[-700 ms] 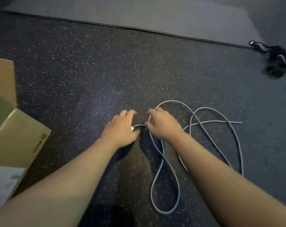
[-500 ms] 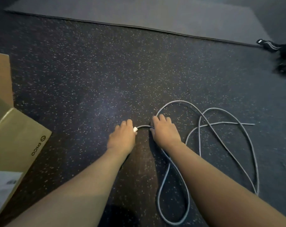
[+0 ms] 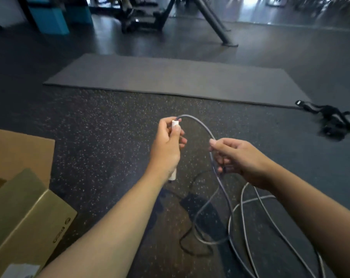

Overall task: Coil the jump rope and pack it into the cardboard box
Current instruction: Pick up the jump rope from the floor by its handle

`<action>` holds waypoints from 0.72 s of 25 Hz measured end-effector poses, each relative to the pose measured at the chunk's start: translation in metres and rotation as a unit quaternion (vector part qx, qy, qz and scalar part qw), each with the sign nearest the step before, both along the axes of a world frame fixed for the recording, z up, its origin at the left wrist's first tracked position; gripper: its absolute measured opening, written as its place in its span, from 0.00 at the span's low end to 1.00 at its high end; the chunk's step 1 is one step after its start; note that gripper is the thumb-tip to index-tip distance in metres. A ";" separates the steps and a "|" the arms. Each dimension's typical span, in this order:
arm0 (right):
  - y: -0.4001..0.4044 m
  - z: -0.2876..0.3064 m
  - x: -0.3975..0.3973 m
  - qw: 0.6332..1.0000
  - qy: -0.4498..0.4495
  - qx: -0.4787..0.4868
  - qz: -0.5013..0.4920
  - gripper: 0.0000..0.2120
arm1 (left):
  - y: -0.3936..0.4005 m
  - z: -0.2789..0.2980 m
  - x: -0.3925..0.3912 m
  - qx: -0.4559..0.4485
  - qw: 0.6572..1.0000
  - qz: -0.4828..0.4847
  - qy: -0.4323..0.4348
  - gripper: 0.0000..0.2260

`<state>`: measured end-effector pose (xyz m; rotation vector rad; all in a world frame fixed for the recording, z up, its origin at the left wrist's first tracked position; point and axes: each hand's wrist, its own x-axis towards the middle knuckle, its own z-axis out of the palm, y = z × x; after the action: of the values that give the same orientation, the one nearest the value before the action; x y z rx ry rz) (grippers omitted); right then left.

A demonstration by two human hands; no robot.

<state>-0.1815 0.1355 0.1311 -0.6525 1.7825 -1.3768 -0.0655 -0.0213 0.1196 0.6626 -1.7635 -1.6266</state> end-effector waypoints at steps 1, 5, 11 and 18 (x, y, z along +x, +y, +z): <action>0.005 0.018 -0.004 1.000 0.012 -0.006 0.003 0.15 | 0.004 0.021 -0.003 0.041 0.998 -0.001 0.050 0.07; 0.037 0.071 -0.023 0.989 0.135 0.066 -0.007 0.22 | -0.007 0.094 -0.005 0.162 0.965 0.056 0.197 0.07; 0.030 0.123 -0.001 0.995 0.068 -0.057 0.035 0.18 | 0.001 0.141 0.003 0.260 0.925 0.059 0.271 0.06; 0.014 0.146 0.029 0.984 0.143 -0.104 0.036 0.16 | 0.028 0.167 0.004 0.265 0.927 0.045 0.262 0.10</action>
<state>-0.1527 0.1490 0.2773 -1.0631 1.8250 -1.4915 -0.0618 0.0069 0.2866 0.4651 -0.9018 -2.0002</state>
